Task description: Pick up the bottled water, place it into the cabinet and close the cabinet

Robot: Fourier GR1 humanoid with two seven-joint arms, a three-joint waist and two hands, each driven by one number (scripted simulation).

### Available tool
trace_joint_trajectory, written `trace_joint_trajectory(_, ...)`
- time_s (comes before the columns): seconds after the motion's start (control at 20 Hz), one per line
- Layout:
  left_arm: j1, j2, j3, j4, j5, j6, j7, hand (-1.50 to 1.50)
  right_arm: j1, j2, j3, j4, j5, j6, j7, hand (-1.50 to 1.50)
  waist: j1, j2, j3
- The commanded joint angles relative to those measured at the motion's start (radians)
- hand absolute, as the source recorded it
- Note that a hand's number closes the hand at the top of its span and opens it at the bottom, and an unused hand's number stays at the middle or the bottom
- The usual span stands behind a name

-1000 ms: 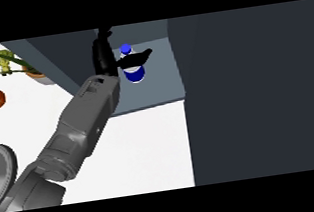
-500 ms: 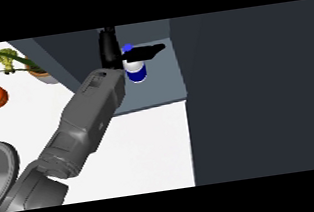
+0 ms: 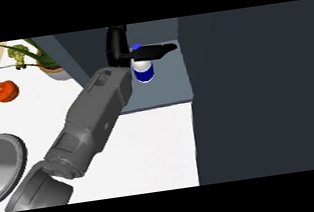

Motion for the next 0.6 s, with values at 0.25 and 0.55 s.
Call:
trace_joint_trajectory(0.25, 0.105, -0.012, -0.062, -0.16, 0.042, 0.002, 0.032, -1.5, 0.014, 0.028, 0.069, -0.108, -0.004, -0.045, 0.097, -1.5, 0.024, -0.014, 0.001)
trace_joint_trajectory(0.55, 0.348, -0.012, -0.225, -0.415, 0.109, -0.073, 0.039, -1.5, -0.021, 0.02, 0.044, -0.097, -0.024, -0.063, 0.112, -1.5, 0.042, -0.022, 0.0)
